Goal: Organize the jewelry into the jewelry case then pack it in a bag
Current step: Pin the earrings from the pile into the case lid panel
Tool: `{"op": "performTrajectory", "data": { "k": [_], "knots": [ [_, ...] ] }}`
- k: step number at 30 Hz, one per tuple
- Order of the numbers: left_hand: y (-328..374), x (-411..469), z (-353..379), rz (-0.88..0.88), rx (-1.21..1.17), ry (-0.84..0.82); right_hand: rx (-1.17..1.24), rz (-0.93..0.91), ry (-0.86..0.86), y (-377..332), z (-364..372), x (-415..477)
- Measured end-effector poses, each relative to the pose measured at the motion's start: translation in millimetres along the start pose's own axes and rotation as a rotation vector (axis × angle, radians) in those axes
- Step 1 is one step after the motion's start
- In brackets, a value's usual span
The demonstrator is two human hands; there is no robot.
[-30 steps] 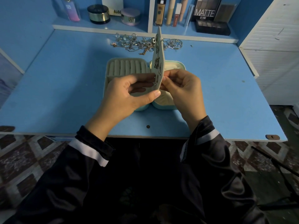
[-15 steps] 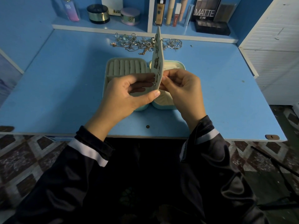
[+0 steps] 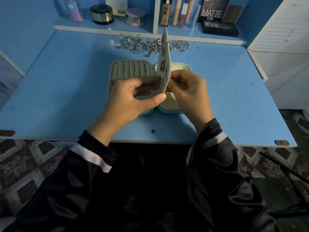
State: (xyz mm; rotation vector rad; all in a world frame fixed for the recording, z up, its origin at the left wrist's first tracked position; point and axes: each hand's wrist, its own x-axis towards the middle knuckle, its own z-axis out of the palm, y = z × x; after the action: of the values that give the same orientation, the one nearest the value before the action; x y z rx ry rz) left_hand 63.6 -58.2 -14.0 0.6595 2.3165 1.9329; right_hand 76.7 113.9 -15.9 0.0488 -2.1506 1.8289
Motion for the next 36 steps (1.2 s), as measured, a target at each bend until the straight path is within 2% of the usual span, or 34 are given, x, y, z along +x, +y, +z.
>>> {"op": "performTrajectory", "data": {
  "k": [11, 25, 36],
  "knots": [
    [0.5, -1.1, -1.1, -0.005, -0.021, -0.007, 0.060, 0.042, -0.036, 0.8, -2.6, 0.3],
    [-0.9, -0.6, -0.2, -0.008, -0.042, -0.004, -0.078, -0.061, -0.046, 2.8, -4.2, 2.0],
    [2.8, -0.5, 0.1, -0.001, -0.055, -0.010, -0.096, -0.115, -0.048, 6.5, -2.6, 3.5]
  ]
}}
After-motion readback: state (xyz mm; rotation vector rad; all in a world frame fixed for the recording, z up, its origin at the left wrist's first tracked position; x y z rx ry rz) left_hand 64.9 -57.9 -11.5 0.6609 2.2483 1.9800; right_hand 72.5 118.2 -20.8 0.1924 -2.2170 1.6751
